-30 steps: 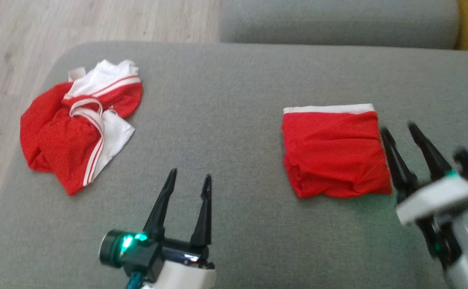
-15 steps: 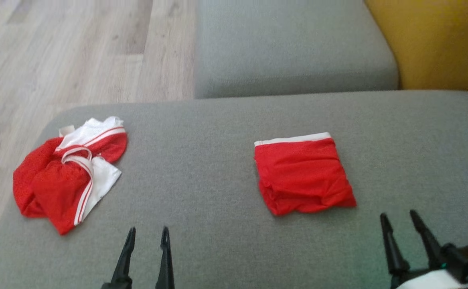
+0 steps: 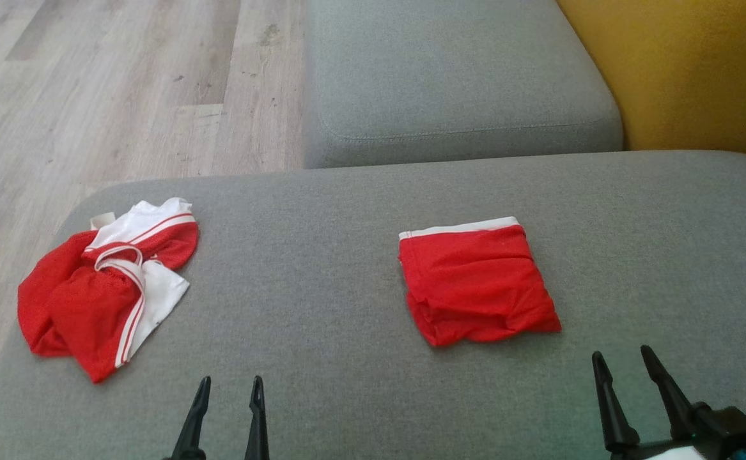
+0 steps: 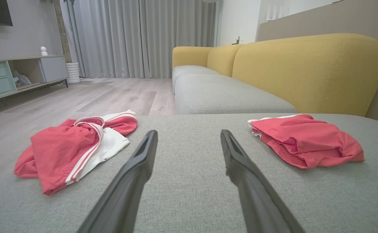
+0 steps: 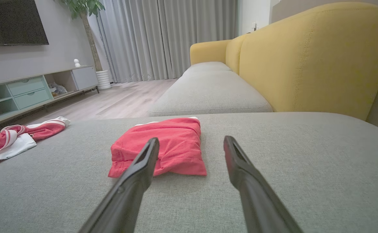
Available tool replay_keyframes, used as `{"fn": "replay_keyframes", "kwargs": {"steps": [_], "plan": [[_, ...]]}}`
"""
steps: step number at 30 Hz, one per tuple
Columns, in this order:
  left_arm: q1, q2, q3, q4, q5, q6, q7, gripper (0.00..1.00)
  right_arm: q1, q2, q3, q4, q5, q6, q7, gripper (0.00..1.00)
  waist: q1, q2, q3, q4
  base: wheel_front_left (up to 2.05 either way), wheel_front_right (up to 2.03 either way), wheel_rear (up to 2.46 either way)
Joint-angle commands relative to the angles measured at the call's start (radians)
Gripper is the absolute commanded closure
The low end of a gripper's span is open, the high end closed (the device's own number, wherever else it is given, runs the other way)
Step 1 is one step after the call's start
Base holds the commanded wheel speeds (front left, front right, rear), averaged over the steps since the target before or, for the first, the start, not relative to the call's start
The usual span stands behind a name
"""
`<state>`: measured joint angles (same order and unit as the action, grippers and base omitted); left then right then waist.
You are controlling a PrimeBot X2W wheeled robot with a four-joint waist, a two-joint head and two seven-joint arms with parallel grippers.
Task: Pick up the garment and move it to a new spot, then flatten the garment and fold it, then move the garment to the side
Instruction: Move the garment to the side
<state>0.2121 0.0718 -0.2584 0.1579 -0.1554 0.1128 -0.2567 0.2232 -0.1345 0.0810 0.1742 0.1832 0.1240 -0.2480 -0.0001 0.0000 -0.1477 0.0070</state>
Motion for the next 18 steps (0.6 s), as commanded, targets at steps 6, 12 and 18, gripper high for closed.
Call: {"fn": "replay_keyframes", "kwargs": {"steps": [6, 12, 18], "plan": [[-0.028, -0.013, 0.039, -0.023, 0.014, -0.012, -0.005, 0.00, -0.030, -0.014, 0.022, -0.032, -0.007, 0.007, -0.014, 0.00, 0.0001, 0.0000, 0.005, 0.009, 0.00, 0.00, 0.00], [-0.029, -0.016, 0.040, -0.021, 0.023, -0.013, -0.005, 0.00, -0.024, -0.015, 0.011, -0.034, -0.008, 0.007, -0.014, 0.20, 0.0001, 0.0000, 0.016, 0.020, 0.00, 0.00, 0.00], [-0.038, -0.018, 0.035, -0.034, 0.033, -0.013, -0.005, 0.00, -0.047, -0.007, -0.011, -0.032, 0.007, 0.007, -0.014, 0.00, 0.0001, 0.0000, 0.057, 0.033, 0.00, 0.00, 0.00]]}}
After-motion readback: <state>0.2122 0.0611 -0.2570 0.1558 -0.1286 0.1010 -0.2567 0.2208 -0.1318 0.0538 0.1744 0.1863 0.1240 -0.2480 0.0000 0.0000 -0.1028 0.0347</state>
